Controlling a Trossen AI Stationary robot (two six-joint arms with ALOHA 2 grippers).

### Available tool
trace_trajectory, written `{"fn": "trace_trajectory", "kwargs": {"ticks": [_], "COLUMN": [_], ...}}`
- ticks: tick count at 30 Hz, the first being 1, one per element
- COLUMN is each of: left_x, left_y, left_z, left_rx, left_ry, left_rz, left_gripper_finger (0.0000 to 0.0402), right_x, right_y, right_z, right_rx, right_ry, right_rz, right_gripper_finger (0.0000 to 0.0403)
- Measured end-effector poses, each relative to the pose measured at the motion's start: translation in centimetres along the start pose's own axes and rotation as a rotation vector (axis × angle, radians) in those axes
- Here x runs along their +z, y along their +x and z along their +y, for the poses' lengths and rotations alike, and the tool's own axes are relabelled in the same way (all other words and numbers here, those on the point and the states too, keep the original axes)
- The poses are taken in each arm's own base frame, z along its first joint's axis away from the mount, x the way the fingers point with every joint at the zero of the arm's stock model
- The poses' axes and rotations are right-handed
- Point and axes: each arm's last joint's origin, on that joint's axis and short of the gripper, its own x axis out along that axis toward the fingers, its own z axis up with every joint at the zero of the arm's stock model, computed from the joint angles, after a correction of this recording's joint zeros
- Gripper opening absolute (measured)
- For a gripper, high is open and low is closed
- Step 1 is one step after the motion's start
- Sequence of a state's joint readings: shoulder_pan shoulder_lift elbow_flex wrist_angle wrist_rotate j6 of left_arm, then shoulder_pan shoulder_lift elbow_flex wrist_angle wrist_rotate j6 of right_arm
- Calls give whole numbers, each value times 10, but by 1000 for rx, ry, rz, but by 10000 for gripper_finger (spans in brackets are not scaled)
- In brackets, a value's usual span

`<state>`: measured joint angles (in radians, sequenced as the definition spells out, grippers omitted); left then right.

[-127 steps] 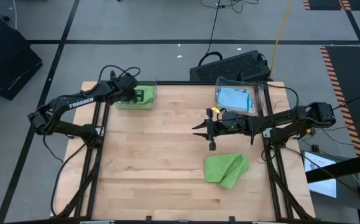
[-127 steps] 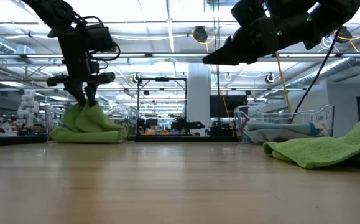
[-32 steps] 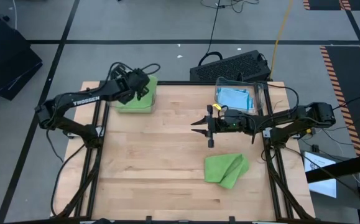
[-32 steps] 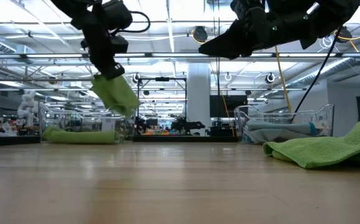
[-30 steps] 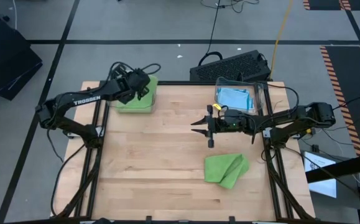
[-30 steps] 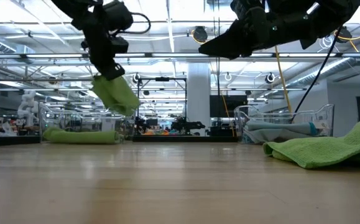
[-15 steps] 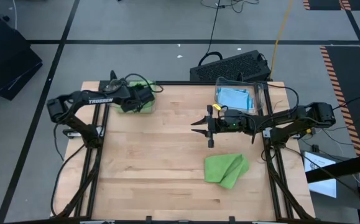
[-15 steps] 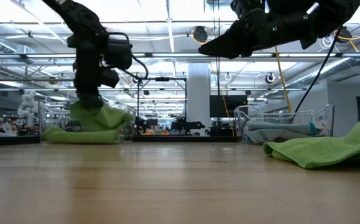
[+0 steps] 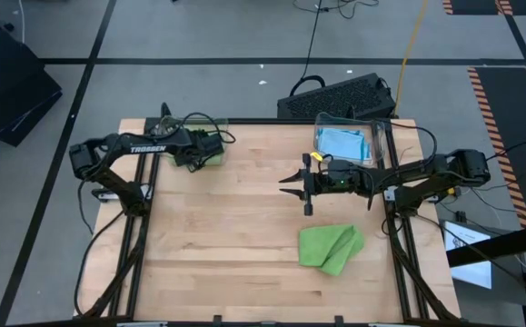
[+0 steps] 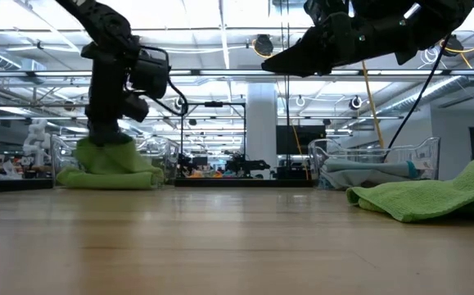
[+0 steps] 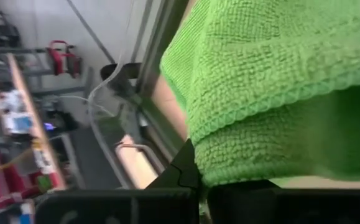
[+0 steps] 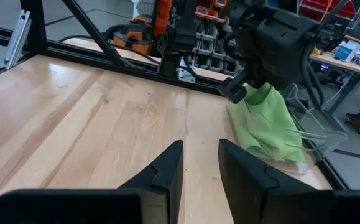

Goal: Fold microfiber towels
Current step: Put the folded green microfiber cloth into the left transparent bin

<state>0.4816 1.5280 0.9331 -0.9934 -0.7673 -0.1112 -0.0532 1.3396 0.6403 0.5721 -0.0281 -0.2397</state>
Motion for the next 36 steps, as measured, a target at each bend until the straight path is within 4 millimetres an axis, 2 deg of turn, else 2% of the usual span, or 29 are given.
{"fn": "trace_trajectory", "kwargs": {"ticks": [7,13,19,24,26,28,31,36], "left_x": [-13,-21,-19,-11,-5,2,14,36], "left_y": [12,16,-6,-35,-48,-57,-63,-47], "left_z": [-6,-4,16,40,52,64,80,83], "left_rx": [78,101,34,-49,-70,-92,-192,-373], "left_ry": [198,209,92,-50,-170,-360,-638,-663], "left_rz": [48,106,181,136,77,40,7,-50], "left_gripper_finger": [23,97,187,220,221,211,177,89], "right_x": [0,0,0,0,0,0,0,-1], "right_y": [0,0,0,0,0,0,0,0], "right_z": [0,0,0,0,0,0,0,0], "right_rx": [1,1,1,1,1,1,1,4], "right_ry": [13,15,18,18,19,22,22,22], "right_rz": [0,0,0,0,0,1,1,12], "right_gripper_finger": [92,92,92,92,92,92,92,92]}}
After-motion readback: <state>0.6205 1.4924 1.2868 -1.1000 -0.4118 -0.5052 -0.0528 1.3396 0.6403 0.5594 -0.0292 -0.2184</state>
